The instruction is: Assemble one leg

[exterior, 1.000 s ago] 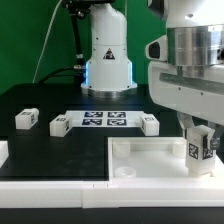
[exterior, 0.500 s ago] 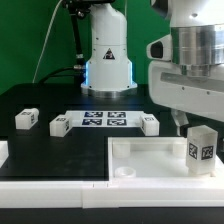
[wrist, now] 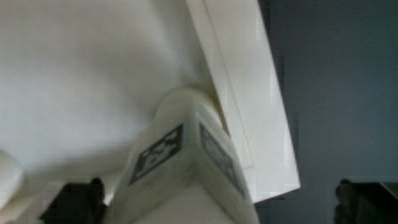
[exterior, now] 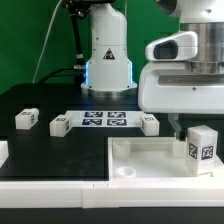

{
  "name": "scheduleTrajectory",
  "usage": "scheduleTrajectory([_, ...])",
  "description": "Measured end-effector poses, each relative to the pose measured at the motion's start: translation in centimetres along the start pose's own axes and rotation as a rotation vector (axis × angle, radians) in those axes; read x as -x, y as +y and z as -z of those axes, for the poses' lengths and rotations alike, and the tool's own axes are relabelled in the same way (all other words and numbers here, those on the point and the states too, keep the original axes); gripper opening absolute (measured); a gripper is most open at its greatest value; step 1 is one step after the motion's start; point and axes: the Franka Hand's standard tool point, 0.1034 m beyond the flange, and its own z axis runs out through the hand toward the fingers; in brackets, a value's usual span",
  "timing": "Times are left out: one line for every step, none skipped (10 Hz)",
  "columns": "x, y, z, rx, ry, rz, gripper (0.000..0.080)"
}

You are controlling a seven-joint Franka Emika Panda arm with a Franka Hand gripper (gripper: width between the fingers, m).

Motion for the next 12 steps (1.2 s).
scheduleTrajectory([0.00, 0.06, 0.07, 0.007, -0.006, 0.113, 0.0649])
scheduleTrajectory([-0.02, 0.14, 0.09, 0.017, -0.006, 0.230, 0.0649])
scheduleTrajectory([-0.08, 0.39, 0.09, 0.021, -0.008, 0.365, 0.0649])
scheduleTrajectory([-0.19, 0.72, 0.10, 0.022, -0.009, 0.450, 0.0649])
scheduleTrajectory([-0.19, 0.70, 0.09, 0.021, -0.009, 0.456, 0.0649])
scheduleTrajectory([-0.18, 0.69, 0.09, 0.021, -0.009, 0.452, 0.0559])
scheduleTrajectory([-0.18, 0.69, 0.09, 0.020, -0.008, 0.428, 0.0376])
scheduleTrajectory([-0.19, 0.70, 0.09, 0.021, -0.008, 0.405, 0.0376])
scheduleTrajectory([-0.21, 0.76, 0.10, 0.018, -0.008, 0.369, 0.0291])
scheduleTrajectory([-0.28, 0.91, 0.12, 0.010, -0.007, 0.239, 0.0291])
scheduleTrajectory([-0.21, 0.92, 0.07, 0.002, -0.010, 0.032, 0.0291])
scheduleTrajectory([-0.18, 0.96, 0.06, 0.006, -0.010, -0.165, 0.0291])
